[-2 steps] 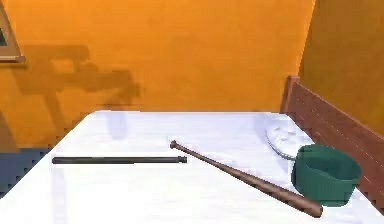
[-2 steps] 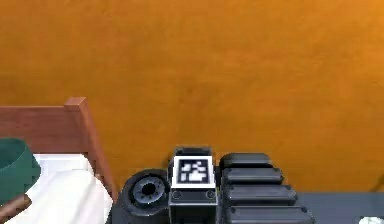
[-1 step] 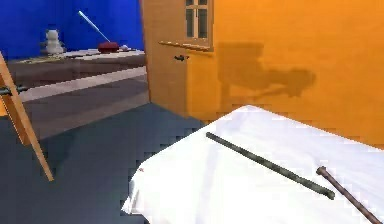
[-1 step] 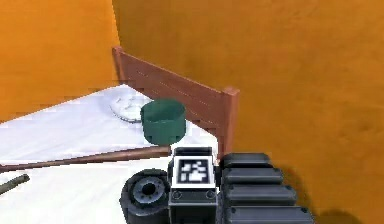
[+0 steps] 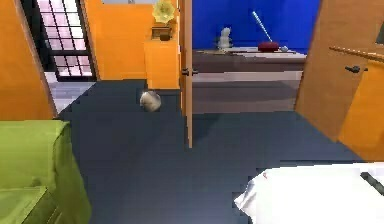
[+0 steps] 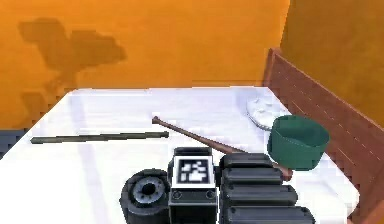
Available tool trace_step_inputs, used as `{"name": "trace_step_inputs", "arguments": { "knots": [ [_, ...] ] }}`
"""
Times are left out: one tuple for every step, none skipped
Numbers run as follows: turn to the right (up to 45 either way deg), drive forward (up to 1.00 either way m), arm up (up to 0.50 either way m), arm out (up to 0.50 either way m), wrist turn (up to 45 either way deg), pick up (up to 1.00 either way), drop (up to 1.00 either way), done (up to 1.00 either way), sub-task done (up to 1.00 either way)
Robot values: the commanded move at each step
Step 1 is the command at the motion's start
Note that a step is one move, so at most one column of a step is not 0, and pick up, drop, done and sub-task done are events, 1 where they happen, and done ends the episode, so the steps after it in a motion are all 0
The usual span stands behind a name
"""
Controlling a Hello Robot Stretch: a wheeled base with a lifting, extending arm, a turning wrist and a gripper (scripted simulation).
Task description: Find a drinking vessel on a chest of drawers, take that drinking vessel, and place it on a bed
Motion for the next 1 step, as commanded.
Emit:
{"name": "trace_step_inputs", "arguments": {
  "knots": [
    [45.0,0.0,0.0,0.0,0.0,0.0,0.0,0.0,0.0]
  ]
}}
